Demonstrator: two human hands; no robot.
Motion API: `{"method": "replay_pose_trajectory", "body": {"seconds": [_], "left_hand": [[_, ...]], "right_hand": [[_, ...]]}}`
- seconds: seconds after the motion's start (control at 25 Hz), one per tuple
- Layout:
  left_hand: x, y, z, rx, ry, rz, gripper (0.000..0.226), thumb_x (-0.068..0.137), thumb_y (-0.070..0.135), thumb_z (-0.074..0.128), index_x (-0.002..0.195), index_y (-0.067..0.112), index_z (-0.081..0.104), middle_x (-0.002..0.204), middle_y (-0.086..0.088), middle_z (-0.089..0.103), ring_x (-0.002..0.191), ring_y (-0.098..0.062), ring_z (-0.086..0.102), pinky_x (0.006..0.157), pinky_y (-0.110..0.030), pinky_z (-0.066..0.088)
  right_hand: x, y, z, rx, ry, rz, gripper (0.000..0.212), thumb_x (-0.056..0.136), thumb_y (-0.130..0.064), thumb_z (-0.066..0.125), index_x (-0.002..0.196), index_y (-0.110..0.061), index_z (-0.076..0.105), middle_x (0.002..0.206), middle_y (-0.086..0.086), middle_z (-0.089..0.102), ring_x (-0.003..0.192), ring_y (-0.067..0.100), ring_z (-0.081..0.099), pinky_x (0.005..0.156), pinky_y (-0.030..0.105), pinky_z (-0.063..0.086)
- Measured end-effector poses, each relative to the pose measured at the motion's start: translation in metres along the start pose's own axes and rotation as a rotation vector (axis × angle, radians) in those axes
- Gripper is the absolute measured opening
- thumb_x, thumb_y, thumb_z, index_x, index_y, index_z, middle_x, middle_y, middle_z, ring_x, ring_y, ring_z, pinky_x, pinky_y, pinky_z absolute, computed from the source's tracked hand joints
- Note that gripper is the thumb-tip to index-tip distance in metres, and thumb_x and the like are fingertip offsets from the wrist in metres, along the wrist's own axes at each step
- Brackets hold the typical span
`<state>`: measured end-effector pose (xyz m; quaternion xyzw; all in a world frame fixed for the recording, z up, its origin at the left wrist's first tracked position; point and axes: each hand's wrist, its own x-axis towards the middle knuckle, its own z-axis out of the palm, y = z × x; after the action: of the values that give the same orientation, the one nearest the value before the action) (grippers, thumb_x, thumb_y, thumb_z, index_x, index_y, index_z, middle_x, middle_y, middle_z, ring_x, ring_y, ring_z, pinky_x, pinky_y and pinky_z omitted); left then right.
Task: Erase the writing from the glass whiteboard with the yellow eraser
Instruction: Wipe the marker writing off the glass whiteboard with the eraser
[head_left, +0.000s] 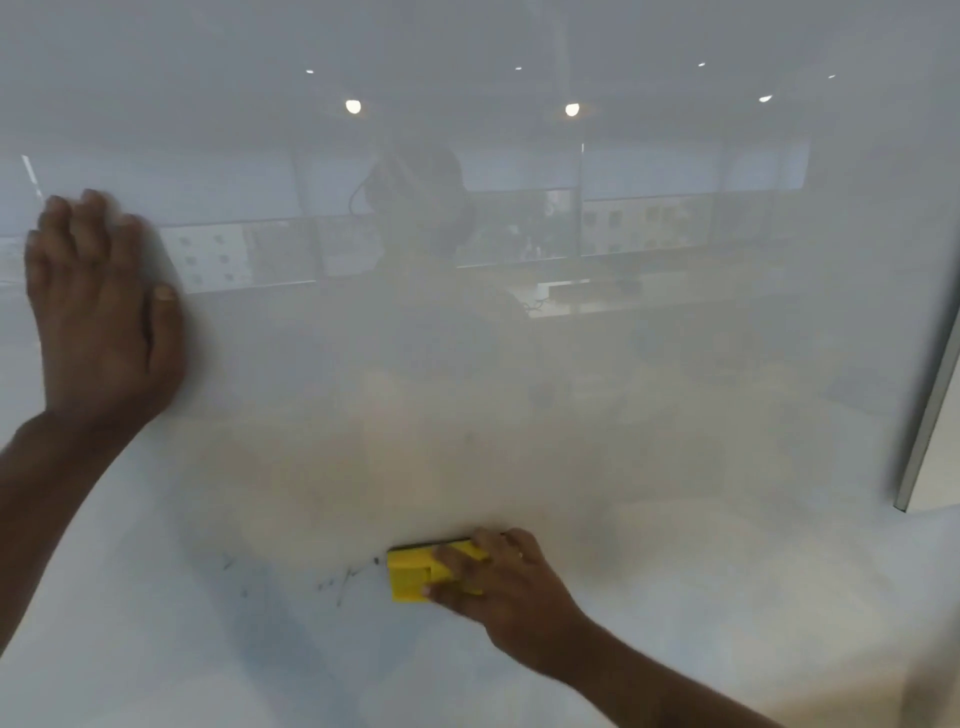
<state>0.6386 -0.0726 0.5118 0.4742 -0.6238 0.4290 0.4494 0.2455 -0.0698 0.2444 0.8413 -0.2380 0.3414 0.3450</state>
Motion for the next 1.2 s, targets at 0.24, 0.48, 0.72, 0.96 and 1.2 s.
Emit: {"method": "replay_pose_trajectory", "body": {"seconds": [0.24, 0.48, 0.72, 0.96, 1.2], "left_hand": [[-0.03, -0.024, -0.013, 0.056, -0.001, 0.094, 0.062, 0.107, 0.031, 0.029, 0.165, 0.014, 0.012, 0.173, -0.014, 0.008, 0.159, -0.041, 0.005, 0.124, -0.067, 0.014], [-0.036, -0.028, -0.019, 0.015, 0.028, 0.142, 0.059, 0.107, 0.025, 0.034, 0.161, 0.003, 0.024, 0.17, -0.017, 0.013, 0.158, -0.044, 0.009, 0.129, -0.056, 0.004], [-0.034, -0.027, -0.02, 0.012, 0.022, 0.123, 0.058, 0.106, 0.025, 0.035, 0.159, 0.003, 0.027, 0.17, -0.015, 0.011, 0.159, -0.04, 0.007, 0.13, -0.049, 0.0], [-0.041, -0.026, -0.028, 0.012, 0.006, 0.135, 0.056, 0.106, 0.019, 0.04, 0.156, -0.005, 0.031, 0.166, -0.026, 0.019, 0.155, -0.04, 0.011, 0.126, -0.059, 0.005], [-0.053, -0.033, -0.028, 0.071, -0.02, 0.099, 0.057, 0.106, 0.024, 0.039, 0.158, 0.002, 0.031, 0.166, -0.028, 0.022, 0.155, -0.049, 0.017, 0.123, -0.067, 0.008]], "right_hand": [[0.115, 0.114, -0.087, -0.163, 0.381, 0.653, 0.053, 0.091, -0.026, 0.057, 0.141, -0.039, 0.05, 0.151, 0.005, 0.047, 0.109, 0.034, 0.049, 0.08, 0.039, 0.037], [0.057, 0.012, -0.005, -0.121, 0.244, 0.487, 0.058, 0.094, -0.021, 0.061, 0.146, -0.043, 0.047, 0.152, 0.001, 0.042, 0.112, 0.035, 0.052, 0.086, 0.041, 0.035], [-0.01, -0.075, 0.044, -0.005, -0.113, 0.016, 0.058, 0.081, -0.014, 0.067, 0.129, -0.046, 0.061, 0.141, -0.012, 0.06, 0.119, 0.028, 0.048, 0.096, 0.04, 0.035], [0.175, -0.018, -0.026, -0.029, 0.312, 0.362, 0.056, 0.09, -0.019, 0.063, 0.138, -0.045, 0.052, 0.149, -0.004, 0.052, 0.113, 0.034, 0.055, 0.089, 0.041, 0.032], [0.16, -0.112, 0.032, 0.004, 0.118, 0.165, 0.049, 0.094, -0.021, 0.055, 0.138, -0.044, 0.055, 0.149, -0.003, 0.053, 0.112, 0.033, 0.057, 0.09, 0.04, 0.031]]}}
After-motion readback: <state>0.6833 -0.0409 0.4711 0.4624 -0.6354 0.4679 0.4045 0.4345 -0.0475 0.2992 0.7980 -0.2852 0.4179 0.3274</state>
